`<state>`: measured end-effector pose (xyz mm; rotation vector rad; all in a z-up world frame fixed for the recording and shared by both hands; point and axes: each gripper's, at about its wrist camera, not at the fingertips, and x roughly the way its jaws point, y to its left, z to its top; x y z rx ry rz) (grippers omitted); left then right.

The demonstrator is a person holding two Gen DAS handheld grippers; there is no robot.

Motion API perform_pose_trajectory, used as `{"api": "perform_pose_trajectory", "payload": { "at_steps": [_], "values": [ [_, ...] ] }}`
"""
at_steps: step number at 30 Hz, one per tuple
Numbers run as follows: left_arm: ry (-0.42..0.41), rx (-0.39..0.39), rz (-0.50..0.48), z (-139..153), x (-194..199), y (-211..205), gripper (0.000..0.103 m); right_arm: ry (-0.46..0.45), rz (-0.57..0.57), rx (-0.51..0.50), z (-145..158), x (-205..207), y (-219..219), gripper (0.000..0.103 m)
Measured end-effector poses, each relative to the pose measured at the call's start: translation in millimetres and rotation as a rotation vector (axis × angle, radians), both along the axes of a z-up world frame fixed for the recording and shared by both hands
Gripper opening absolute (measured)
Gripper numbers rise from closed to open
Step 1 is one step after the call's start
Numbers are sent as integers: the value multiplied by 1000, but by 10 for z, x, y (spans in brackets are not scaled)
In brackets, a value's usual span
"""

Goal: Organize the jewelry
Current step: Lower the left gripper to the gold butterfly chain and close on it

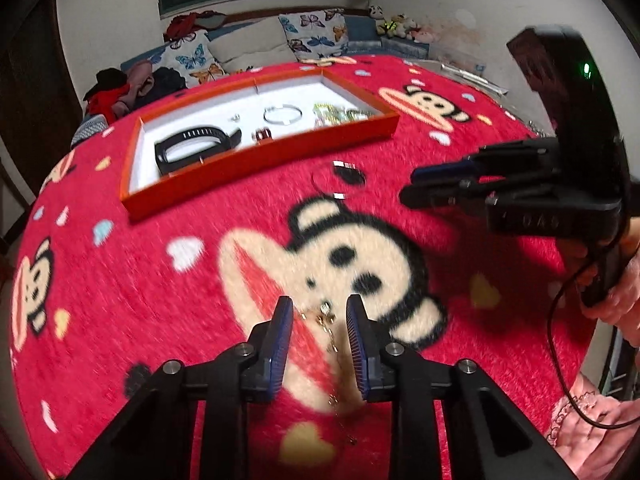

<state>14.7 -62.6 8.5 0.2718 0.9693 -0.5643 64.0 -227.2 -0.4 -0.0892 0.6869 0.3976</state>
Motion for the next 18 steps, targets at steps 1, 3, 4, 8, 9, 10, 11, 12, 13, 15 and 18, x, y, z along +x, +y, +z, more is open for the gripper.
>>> {"api": "perform_pose_trajectory", "payload": {
  "at_steps": [1, 3, 4, 8, 9, 10, 11, 12, 13, 15, 18],
  "values": [
    [1, 2, -2, -30, -6, 3, 27, 2, -3, 6, -10, -3, -12, 29],
    [3, 1, -5, -74, 20, 18, 26, 5, -5, 15, -25, -19, -23, 29],
    [5, -2, -9, -95, 3, 19, 26, 6, -7, 17, -31, -25, -29, 29],
    [-6, 1, -25, -124, 2, 15, 24, 13, -10, 25, -60, -24, -42, 29],
    [-8, 3, -30, -123, 8, 9, 23, 15, -11, 24, -66, -23, -42, 29],
    [-9, 4, -34, -123, 25, -1, 22, 16, -11, 23, -71, -21, -39, 29],
    [-11, 8, -41, -131, 23, -11, 21, 18, -10, 24, -77, -20, -36, 29],
    [-14, 14, -44, -139, 24, -21, 20, 18, -8, 25, -75, -22, -37, 29],
    [-16, 19, -47, -144, 35, -35, 20, 18, -7, 26, -76, -24, -34, 29],
    [-20, 23, -53, -156, 44, -49, 19, 18, -7, 26, -76, -21, -27, 29],
    [-26, 28, -59, -168, 64, -63, 16, 20, -7, 26, -85, -12, -21, 29]
  ]
}}
